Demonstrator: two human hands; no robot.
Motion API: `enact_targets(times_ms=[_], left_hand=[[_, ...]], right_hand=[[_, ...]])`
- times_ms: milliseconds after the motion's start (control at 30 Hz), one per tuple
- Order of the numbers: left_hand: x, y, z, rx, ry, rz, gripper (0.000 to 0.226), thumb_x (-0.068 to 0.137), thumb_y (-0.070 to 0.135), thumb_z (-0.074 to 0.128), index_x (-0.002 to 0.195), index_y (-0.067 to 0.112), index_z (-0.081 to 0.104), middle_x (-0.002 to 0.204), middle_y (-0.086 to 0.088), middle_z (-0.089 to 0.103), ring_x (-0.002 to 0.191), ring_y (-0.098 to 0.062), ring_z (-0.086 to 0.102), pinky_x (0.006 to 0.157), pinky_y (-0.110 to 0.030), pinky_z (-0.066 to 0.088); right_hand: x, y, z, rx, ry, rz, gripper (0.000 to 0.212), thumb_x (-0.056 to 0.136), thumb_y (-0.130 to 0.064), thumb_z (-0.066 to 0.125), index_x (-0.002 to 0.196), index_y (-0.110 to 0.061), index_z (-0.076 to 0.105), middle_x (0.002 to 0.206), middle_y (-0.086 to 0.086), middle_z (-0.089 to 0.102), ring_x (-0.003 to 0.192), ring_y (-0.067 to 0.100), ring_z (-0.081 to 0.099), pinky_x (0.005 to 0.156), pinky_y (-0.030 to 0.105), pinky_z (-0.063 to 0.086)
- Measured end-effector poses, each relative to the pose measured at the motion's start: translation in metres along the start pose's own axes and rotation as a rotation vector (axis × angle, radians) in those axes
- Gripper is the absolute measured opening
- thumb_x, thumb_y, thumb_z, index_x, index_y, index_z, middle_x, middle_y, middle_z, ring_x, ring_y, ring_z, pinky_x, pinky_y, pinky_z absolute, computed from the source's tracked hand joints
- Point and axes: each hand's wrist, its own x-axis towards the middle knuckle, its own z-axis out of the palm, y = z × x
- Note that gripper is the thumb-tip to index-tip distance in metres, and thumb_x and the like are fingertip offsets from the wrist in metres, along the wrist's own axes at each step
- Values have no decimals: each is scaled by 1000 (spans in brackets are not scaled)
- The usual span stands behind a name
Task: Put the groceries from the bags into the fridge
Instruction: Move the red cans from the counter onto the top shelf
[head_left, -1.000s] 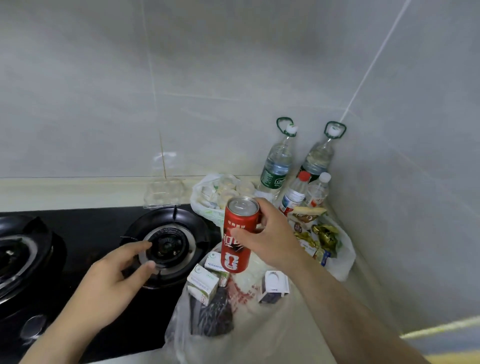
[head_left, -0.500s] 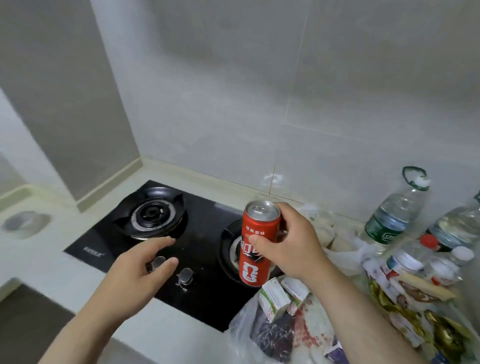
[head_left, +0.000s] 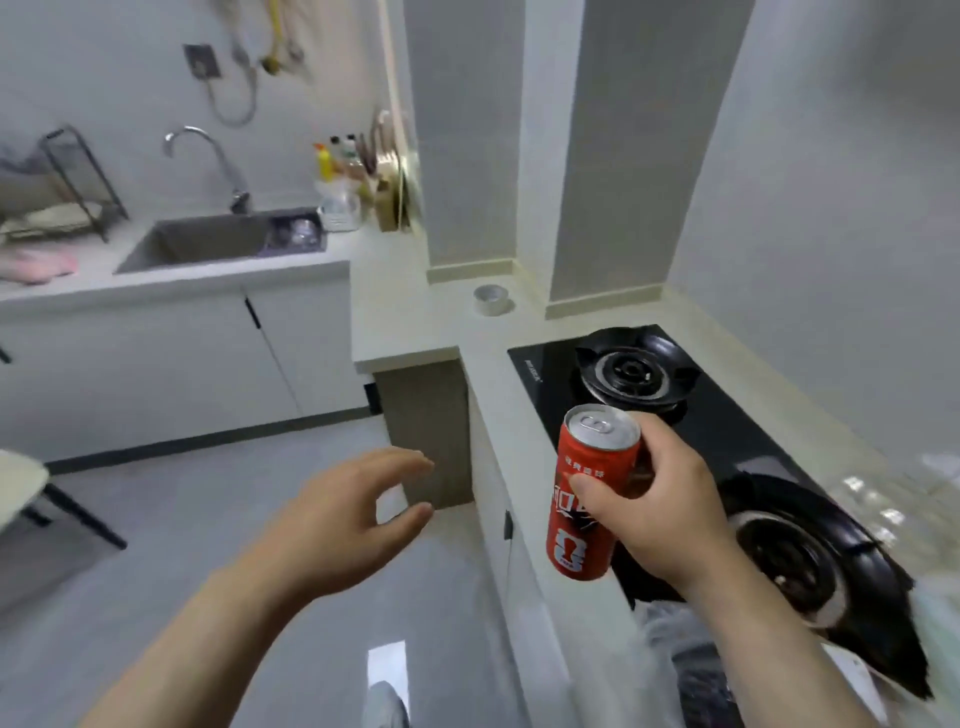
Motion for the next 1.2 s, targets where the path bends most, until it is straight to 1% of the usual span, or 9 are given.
enact_targets(times_ms=[100,367,567,700,767,867,967,1133,1200], left_hand=[[-51,-27,-27,35,94,-147,47,90,50,53,135,38,48,140,22,47,127,0,44,107,-22,36],[-187,-98,-89,209,335,-461,49,93,54,47,139,38,45,142,24,43,130,1,40,104,-18,33],[-274,-157,-116,170,520,-639,47,89,53,52,134,38,51,139,25,47,125,7,41,99,-12,29],[-338,-194,-137,158,699,-731,70,72,71,28,128,41,55,130,36,44,115,21,28,91,0,23],[-366,-209,-147,158,798,-765,70,70,70,28,125,41,58,120,45,37,108,30,24,86,7,21],[-407,-227,-167,181,947,-812,62,72,66,35,120,40,63,109,51,35,105,40,19,85,8,23],[-449,-236,-182,209,1042,-899,57,72,66,37,118,44,62,108,51,40,105,41,22,84,7,25],[-507,-238,-199,292,1112,-1003,54,73,66,40,117,46,62,108,56,42,110,37,26,88,5,25],[-525,-237,-208,341,1121,-1039,49,75,63,43,116,46,63,114,61,36,112,35,28,91,3,26]], right_hand=[[4,-30,42,29,-153,-108,42,71,-18,81,97,-41,58,96,-14,68,90,-5,63,71,17,50],[2,-140,166,45,-451,-435,48,67,-27,84,96,-50,54,96,-27,65,96,-8,60,71,11,48],[-27,-212,261,70,-624,-632,47,61,-48,75,101,-54,51,105,-33,60,102,-9,57,72,7,49],[-58,-262,325,119,-717,-728,49,56,-53,69,101,-63,51,107,-32,60,103,-4,59,70,12,51],[-75,-285,354,153,-782,-774,53,55,-53,69,102,-67,50,107,-31,62,102,-2,61,72,13,53],[-99,-318,392,214,-862,-835,56,57,-49,70,106,-67,50,106,-30,64,100,0,64,75,13,54],[-126,-346,429,262,-939,-885,59,56,-45,72,104,-70,49,104,-33,64,100,-4,62,75,10,51],[-170,-386,482,344,-1036,-909,60,49,-51,67,106,-65,53,101,-29,66,98,-2,64,69,20,56],[-185,-403,500,391,-1074,-918,58,49,-51,67,105,-61,56,98,-27,68,95,0,65,68,21,56]])
